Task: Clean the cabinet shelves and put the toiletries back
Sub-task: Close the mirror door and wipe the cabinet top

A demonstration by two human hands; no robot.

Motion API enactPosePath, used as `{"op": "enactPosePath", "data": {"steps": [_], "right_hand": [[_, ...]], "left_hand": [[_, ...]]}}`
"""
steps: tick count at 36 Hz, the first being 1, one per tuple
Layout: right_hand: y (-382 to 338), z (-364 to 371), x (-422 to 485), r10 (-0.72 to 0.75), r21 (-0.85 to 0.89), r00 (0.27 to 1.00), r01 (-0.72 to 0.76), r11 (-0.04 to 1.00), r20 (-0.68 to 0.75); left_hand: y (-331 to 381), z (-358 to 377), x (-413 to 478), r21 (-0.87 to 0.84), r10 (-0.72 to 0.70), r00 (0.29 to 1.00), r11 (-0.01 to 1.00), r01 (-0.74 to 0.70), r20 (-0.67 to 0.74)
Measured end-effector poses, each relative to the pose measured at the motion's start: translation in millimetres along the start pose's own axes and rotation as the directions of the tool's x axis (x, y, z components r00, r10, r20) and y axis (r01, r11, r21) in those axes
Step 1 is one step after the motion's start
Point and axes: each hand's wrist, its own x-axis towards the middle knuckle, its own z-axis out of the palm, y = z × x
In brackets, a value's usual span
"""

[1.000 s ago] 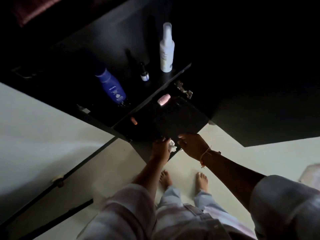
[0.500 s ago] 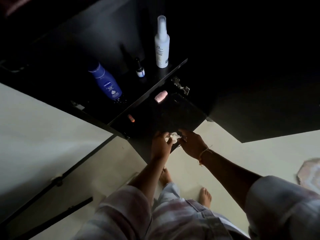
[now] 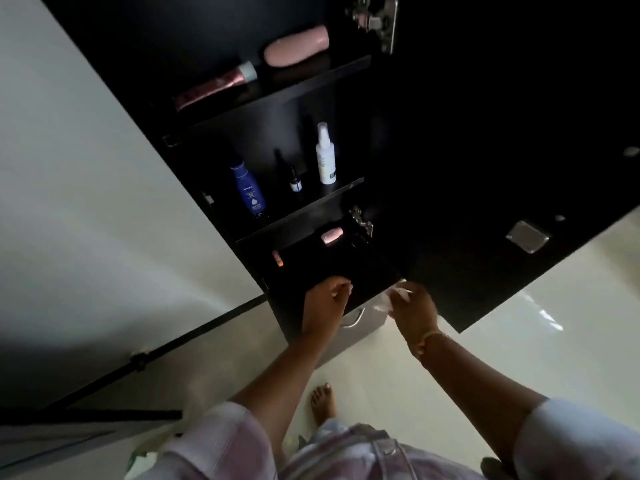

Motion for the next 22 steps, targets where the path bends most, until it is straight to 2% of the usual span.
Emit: {"op": "enactPosePath", "data": {"steps": [3,5,7,9,11,14,17,22], "right_hand": [[18.2,-32.3,-19.7,0.188,0.141,0.965,-0.164,0.976,-0.183],[22.4,-57.0,-34.2,0.255,0.213,0.920,-0.196,0.957,-0.298],[20.1,-84.2,-44.6,0.269,0.276,0.876,-0.164,0.947,-0.401],[18.8,-108.9,-48.4,0.191,0.182,0.871,-0.119,0.976,-0.453],[16.7,-126.4,-46.9,-0.010,-0.020,0.908,0.002,1.000,-0.419],[12.4,-141.3,-40.5,-0.218,-0.124,0.927,0.188,0.974,-0.305],[9.7,-148.1,-38.1,-0.238,-0.162,0.943,0.204,0.965,-0.232],[13.2,-152.0,-45.8,-0.270,-0.241,0.938,0.216,0.946,-0.219]], "left_hand": [[16.9,3.6,-26.4,0.006,-0.002,1.000,1.000,0.002,-0.031],[27.5,8.6,-43.3,0.018,-0.025,0.999,1.000,0.025,-0.040],[34.4,15.3,-58.0,0.011,-0.050,0.998,0.999,0.051,-0.049],[40.4,22.2,-72.5,-0.014,-0.066,0.996,0.998,0.065,-0.063],[47.0,27.9,-86.1,-0.029,-0.065,0.995,0.998,0.064,-0.072],[54.0,32.9,-102.3,-0.034,-0.049,0.996,0.998,0.047,-0.077],[58.3,36.0,-115.1,-0.046,-0.050,0.997,0.998,0.047,-0.066],[65.4,42.0,-132.0,-0.076,-0.045,0.998,0.996,0.042,-0.035]]}}
